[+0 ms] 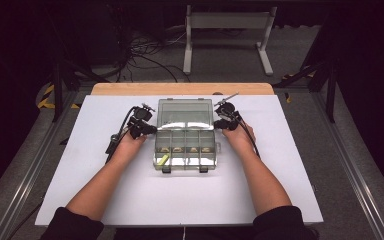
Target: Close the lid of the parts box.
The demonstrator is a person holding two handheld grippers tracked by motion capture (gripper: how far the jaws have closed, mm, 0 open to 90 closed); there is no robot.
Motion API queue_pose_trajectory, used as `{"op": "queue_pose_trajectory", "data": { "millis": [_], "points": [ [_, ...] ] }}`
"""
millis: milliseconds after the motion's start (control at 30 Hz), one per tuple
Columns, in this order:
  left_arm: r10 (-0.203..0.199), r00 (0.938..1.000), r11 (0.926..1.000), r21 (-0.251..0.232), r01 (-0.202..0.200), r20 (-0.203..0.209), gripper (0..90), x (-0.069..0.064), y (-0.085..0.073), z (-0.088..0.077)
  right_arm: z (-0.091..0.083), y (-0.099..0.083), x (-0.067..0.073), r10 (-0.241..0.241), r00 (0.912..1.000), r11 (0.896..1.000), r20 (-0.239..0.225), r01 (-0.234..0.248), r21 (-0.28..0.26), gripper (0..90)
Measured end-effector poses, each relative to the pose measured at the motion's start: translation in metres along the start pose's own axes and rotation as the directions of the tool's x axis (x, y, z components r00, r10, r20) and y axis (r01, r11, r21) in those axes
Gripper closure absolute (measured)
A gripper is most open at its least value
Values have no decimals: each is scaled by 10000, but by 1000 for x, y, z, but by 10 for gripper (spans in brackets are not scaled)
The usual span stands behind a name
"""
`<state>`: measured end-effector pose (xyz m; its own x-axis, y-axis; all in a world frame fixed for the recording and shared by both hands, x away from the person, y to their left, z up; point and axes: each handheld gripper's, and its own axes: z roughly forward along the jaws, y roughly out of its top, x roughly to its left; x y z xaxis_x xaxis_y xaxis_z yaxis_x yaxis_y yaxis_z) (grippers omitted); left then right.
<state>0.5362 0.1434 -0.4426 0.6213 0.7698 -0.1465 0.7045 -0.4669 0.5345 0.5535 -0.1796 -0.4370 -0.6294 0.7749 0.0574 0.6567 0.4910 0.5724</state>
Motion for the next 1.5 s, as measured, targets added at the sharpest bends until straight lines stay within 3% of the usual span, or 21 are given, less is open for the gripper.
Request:
{"op": "queue_pose_trajectory", "data": {
  "millis": [467, 733, 1033, 1200, 1333, 1500],
  "points": [
    [-28, 10000, 9998, -182, 26, -76, 897, 0, 1, 2, 2, 2, -2, 227, 9997, 9996, -41, -228, -141, 900],
    [96, 9992, 9998, -175, -103, -395, 897, -4, 2, 2, 2, 1, -2, 290, 9996, 9992, -16, -290, -278, 900],
    [-124, 9990, 9987, -494, 102, -426, 897, -3, 1, -3, 0, 1, 0, 238, 9997, 9981, 16, -237, -569, 900],
    [-88, 9992, 9976, -688, 61, -388, 897, -3, 2, -6, -4, 2, 1, 226, 9997, 9971, -13, -227, -725, 900],
    [213, 9964, 9962, -829, -280, -816, 897, -8, 3, -11, -10, 3, 2, 127, 9999, 9948, -8, -127, -1009, 900],
    [235, 9962, 9936, -1082, -326, -842, 897, -8, 3, -15, -16, 4, 3, 65, 10000, 9925, 34, -61, -1222, 900]
  ]
}}
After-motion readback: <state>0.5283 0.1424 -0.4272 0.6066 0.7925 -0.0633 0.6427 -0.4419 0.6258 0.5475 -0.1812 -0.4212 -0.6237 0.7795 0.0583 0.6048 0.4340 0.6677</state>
